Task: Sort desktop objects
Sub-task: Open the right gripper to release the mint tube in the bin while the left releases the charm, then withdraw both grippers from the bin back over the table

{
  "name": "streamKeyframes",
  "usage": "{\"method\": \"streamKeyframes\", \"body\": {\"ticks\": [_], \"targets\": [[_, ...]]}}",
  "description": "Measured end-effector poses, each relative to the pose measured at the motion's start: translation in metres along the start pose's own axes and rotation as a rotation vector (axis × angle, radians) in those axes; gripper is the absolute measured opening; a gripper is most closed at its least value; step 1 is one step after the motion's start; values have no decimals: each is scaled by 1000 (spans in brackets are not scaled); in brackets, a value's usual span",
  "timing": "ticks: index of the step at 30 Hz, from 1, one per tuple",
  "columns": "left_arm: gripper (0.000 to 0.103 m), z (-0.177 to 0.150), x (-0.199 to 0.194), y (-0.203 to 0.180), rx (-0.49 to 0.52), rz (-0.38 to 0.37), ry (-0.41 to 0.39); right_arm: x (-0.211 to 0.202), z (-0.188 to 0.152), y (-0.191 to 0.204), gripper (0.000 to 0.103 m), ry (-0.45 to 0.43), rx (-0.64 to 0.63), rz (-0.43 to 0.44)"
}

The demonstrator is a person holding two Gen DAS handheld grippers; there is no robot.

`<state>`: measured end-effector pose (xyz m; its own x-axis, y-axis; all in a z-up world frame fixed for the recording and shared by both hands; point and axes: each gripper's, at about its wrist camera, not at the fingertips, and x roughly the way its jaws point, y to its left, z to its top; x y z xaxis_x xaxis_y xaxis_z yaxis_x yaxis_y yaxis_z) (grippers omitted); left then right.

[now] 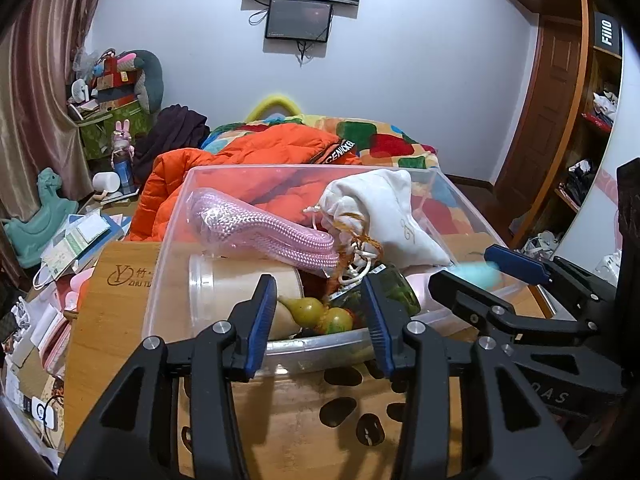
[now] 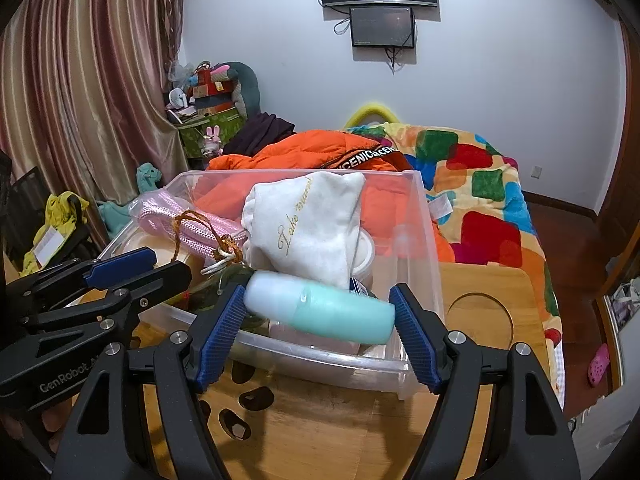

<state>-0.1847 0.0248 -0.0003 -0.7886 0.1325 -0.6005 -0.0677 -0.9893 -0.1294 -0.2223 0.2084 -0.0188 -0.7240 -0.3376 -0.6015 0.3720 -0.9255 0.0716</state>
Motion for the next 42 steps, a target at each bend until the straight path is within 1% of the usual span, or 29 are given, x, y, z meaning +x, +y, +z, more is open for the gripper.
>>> {"method": "streamKeyframes", "body": {"ticks": [4, 9, 13, 18, 21, 25, 27, 29, 31, 34, 42], "targets": [[45, -1, -3, 1, -3, -6, 2, -3, -1, 2, 73, 0, -5, -17], [50, -2, -10, 2, -6, -16, -6, -12, -1, 1, 79, -15, -2, -37], [58, -3, -21, -1, 10, -14, -28, -21, -1, 0, 80, -29, 2, -54], [63, -5, -37, -6, 33, -12, -55, -34, -2, 0, 80, -38, 10, -60], [66, -7, -46, -6, 40, -10, -70, -41, -5, 2, 82, -46, 9, -68], [76, -8, -59, -6, 44, -3, -88, -54, -9, 5, 85, -57, 9, -76], [81, -11, -66, -5, 52, 8, -93, -58, -11, 6, 88, -59, 13, -76], [89, -14, -70, -4, 59, 19, -99, -63, -14, 7, 90, -59, 19, -79], [92, -18, -76, -3, 69, 27, -103, -67, -18, 8, 90, -57, 25, -77], [94, -25, -81, -1, 81, 34, -96, -71, -23, 11, 91, -47, 29, -68], [94, -45, -82, 13, 75, 74, -50, -80, -40, 25, 91, -37, 7, -84]]}}
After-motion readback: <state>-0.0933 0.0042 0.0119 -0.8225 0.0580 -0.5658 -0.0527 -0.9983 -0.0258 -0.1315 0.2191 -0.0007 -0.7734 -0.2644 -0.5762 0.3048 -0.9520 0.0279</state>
